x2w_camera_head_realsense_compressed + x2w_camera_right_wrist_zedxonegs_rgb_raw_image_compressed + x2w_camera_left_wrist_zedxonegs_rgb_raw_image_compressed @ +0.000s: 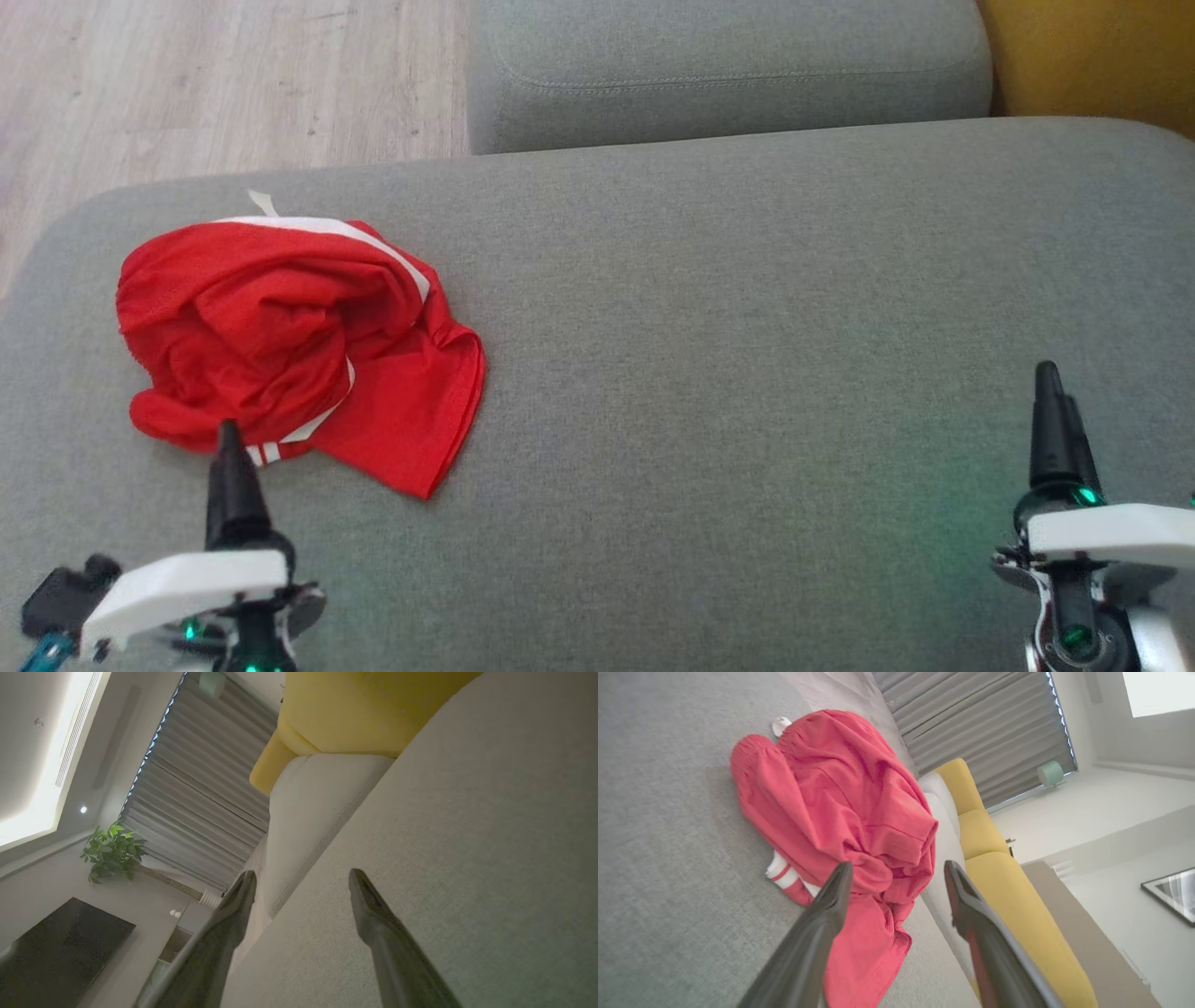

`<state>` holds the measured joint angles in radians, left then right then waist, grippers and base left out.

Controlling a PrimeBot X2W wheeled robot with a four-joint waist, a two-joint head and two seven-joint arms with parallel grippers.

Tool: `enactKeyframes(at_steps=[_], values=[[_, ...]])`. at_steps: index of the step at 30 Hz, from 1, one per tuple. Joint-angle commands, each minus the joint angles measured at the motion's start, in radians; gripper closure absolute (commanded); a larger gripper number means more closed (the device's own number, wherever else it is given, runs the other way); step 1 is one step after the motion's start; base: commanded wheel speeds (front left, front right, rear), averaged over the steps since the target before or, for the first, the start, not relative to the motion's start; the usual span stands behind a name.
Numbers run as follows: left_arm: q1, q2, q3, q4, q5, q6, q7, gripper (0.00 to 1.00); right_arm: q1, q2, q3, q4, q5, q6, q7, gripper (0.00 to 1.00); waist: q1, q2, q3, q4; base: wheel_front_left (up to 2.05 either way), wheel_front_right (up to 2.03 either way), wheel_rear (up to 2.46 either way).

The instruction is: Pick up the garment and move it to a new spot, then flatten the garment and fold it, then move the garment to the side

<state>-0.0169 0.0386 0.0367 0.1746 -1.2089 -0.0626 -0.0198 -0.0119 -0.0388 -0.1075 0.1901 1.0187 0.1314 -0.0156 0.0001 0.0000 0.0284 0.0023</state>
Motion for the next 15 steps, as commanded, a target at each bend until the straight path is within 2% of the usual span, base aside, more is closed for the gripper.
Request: enactKeyframes(at_steps=[1,15], values=[[-0.050,0.007,-0.002,-0.049,0.044,0.007,-0.010,0.00,-0.053,-0.006,0.013,-0.050,-0.046,0.000,-0.013,0.00,0.0000,0.0000,0.002,0.000,0.00,0.00,0.00],[-0.068,0.008,-0.123,-0.092,0.361,0.033,-0.054,0.00,-0.049,-0.007,0.076,-0.095,-0.324,0.000,-0.057,0.00,0.0000,0.0000,0.009,-0.002,0.00,0.00,0.00]])
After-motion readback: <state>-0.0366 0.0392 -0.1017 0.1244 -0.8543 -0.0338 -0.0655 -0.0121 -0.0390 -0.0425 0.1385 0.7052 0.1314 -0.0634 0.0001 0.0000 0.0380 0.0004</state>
